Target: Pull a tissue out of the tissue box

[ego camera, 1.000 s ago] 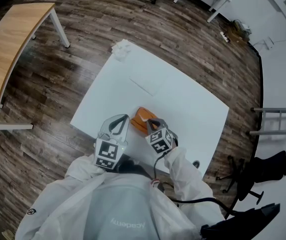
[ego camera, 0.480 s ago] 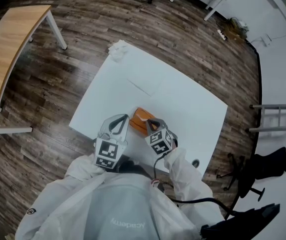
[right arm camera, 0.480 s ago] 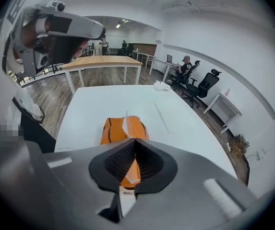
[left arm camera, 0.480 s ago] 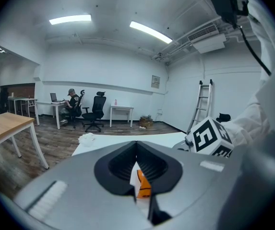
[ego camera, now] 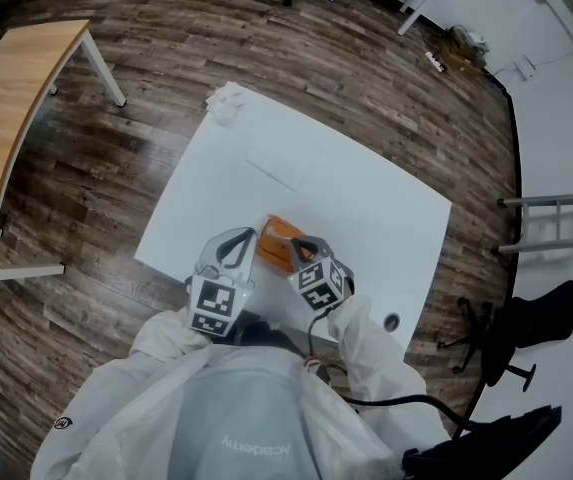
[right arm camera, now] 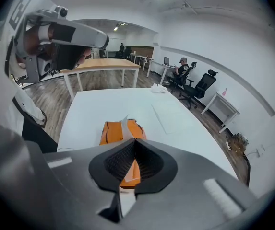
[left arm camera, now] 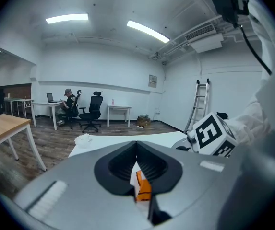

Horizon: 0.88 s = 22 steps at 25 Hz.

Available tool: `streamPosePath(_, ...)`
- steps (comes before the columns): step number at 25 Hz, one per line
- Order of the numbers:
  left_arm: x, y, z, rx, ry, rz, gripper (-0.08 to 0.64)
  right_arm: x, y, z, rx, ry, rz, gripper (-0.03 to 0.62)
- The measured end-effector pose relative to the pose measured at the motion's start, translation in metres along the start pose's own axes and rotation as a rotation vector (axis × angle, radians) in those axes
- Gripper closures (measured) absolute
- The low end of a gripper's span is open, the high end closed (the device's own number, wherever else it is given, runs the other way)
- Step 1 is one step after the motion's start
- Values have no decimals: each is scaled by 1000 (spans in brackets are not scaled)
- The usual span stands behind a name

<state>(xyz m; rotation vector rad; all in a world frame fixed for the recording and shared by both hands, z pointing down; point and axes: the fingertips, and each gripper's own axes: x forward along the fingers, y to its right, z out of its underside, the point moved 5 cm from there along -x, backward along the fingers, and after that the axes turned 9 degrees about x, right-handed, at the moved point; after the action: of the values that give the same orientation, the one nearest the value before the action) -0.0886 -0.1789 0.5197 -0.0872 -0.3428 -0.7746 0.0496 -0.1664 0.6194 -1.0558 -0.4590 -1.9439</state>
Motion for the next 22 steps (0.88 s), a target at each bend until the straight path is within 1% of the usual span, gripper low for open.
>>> streamPosePath(12,-1,3,-2,12,2,12,560,-13,-3,-8,22,47,5,588)
streamPosePath(22,0,3,-3,2,3,22,560,-20,-1,-12,32,69,20,589)
